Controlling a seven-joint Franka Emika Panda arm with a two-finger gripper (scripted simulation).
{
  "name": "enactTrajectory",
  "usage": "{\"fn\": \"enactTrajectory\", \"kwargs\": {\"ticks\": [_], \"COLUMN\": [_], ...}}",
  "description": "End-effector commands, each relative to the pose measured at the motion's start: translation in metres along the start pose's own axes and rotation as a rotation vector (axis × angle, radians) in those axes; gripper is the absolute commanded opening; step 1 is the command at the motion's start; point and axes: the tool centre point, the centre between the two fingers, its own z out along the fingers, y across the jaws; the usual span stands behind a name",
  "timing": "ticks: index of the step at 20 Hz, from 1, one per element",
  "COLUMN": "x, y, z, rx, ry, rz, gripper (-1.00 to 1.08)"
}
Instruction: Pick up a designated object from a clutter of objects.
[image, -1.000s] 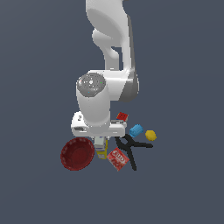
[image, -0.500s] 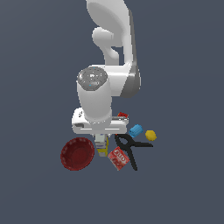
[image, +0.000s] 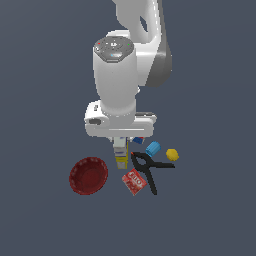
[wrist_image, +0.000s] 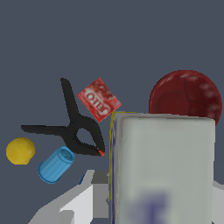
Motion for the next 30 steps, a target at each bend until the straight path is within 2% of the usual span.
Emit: {"fn": "enactTrajectory", "kwargs": {"ticks": [1, 18, 24, 30], "x": [-0.008, -0.065, -0.076, -0.080], "y": [-0.008, -0.064, -0.077, -0.084], "z": [-0.025, -0.210, -0.251, -0.272], "rx": [0.000, -0.001, 0.000, 0.000], "ry": [0.001, 0.001, 0.001, 0.001], "rz": [0.000, -0.001, -0.001, -0.001], "gripper": [-1.00, -1.00, -1.00, -1.00]}}
